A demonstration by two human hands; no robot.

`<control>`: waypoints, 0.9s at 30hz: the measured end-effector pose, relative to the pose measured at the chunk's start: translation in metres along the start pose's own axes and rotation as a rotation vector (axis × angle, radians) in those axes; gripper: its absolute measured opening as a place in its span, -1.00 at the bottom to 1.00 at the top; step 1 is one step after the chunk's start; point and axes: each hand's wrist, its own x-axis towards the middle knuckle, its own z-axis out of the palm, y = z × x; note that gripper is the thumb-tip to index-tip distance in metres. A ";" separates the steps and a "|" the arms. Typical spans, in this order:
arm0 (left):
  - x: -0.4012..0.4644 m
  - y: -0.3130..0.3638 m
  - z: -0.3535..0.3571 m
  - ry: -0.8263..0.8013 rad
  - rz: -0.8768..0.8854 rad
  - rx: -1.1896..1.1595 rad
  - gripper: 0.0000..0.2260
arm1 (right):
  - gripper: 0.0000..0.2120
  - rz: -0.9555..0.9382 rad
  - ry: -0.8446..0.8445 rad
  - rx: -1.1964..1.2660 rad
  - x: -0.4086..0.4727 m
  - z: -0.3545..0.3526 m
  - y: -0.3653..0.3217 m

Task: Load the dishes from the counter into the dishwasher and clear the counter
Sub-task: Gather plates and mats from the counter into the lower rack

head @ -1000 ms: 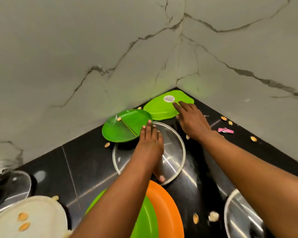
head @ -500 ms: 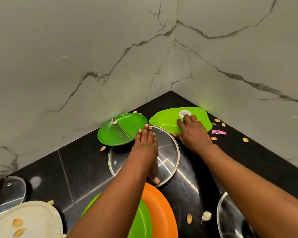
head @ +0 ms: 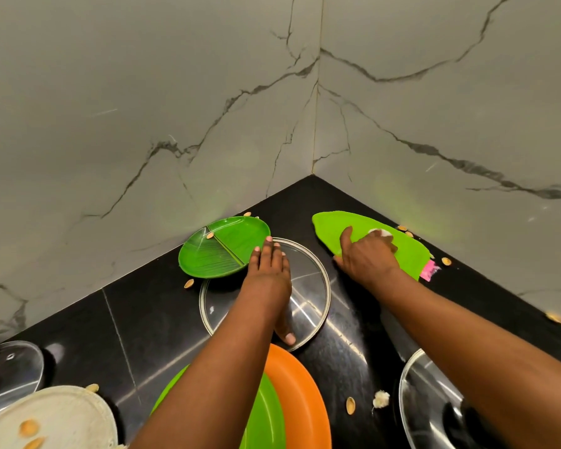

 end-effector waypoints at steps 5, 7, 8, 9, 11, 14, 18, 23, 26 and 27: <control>0.001 0.000 0.001 0.012 0.001 0.002 0.33 | -0.52 0.118 0.013 -0.080 -0.007 -0.001 0.004; 0.000 -0.001 0.002 0.028 0.011 -0.015 0.32 | -0.51 0.167 -0.006 -0.116 -0.013 -0.002 0.002; -0.001 -0.001 0.002 0.032 0.020 -0.022 0.32 | -0.51 0.198 -0.005 -0.113 -0.016 -0.002 0.002; -0.002 -0.002 0.002 0.035 0.026 -0.030 0.32 | -0.51 0.227 0.006 -0.096 -0.017 -0.002 0.003; -0.004 -0.003 0.002 0.045 0.031 -0.041 0.31 | -0.48 0.268 0.037 -0.048 -0.018 -0.004 0.009; -0.006 -0.005 0.001 0.056 0.048 -0.061 0.30 | -0.47 0.255 0.068 0.069 -0.024 -0.011 0.024; -0.012 -0.006 0.001 0.068 0.052 -0.034 0.29 | -0.49 0.246 0.169 0.158 -0.046 -0.021 0.034; -0.024 0.003 0.003 0.211 0.084 0.082 0.16 | -0.54 0.201 0.329 0.251 -0.084 -0.031 0.039; -0.037 0.010 0.003 0.331 0.129 0.136 0.07 | -0.54 0.115 0.416 0.280 -0.114 -0.037 0.045; -0.041 0.011 0.003 0.365 0.139 0.143 0.01 | -0.56 0.084 0.448 0.272 -0.125 -0.038 0.048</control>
